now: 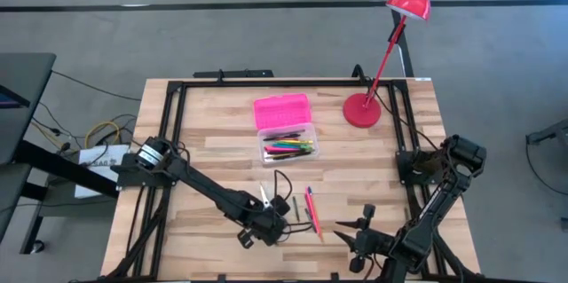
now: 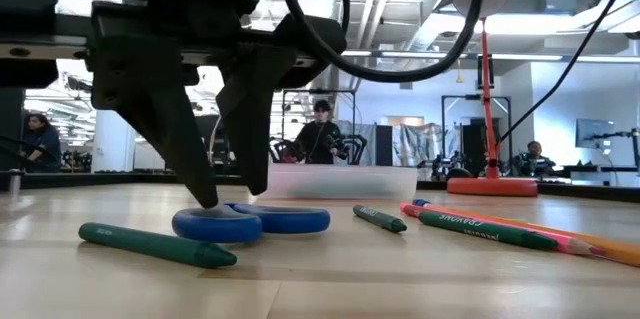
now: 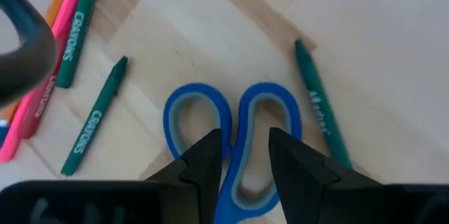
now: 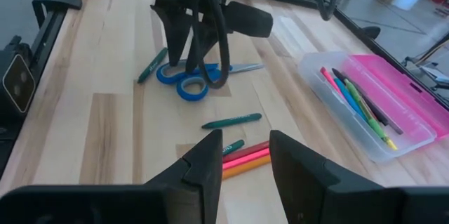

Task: Pick & place school supplies into a supply box
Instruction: Put the blue scissor into the pink supply box

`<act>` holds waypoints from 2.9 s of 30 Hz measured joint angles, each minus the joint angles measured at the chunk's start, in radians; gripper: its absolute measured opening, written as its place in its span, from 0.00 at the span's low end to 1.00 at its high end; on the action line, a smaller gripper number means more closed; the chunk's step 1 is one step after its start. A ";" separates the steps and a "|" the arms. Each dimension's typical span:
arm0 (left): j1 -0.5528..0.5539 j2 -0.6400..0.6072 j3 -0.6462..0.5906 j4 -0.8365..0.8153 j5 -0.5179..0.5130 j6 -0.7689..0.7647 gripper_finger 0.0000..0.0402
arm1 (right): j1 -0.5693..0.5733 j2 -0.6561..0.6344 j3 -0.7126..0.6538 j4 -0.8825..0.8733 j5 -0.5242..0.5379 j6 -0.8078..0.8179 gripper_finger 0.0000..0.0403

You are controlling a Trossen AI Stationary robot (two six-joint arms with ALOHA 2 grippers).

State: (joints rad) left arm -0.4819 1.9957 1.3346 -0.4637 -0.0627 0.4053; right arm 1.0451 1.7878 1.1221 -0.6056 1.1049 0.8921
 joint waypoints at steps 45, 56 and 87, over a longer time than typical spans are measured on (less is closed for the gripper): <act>0.072 0.065 0.002 0.010 -0.049 -0.174 0.18 | -0.006 0.000 0.000 0.011 -0.006 0.000 0.28; 0.130 0.065 0.002 -0.024 -0.133 -0.257 0.21 | -0.006 0.000 0.000 0.011 -0.006 0.000 0.28; 0.331 0.055 0.409 -0.330 -0.249 -0.312 0.19 | -0.006 0.000 0.000 0.012 -0.006 -0.001 0.28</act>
State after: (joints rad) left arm -0.1514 2.0508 1.7431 -0.7935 -0.3120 0.0931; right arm 1.0389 1.7882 1.1217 -0.5933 1.0992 0.8913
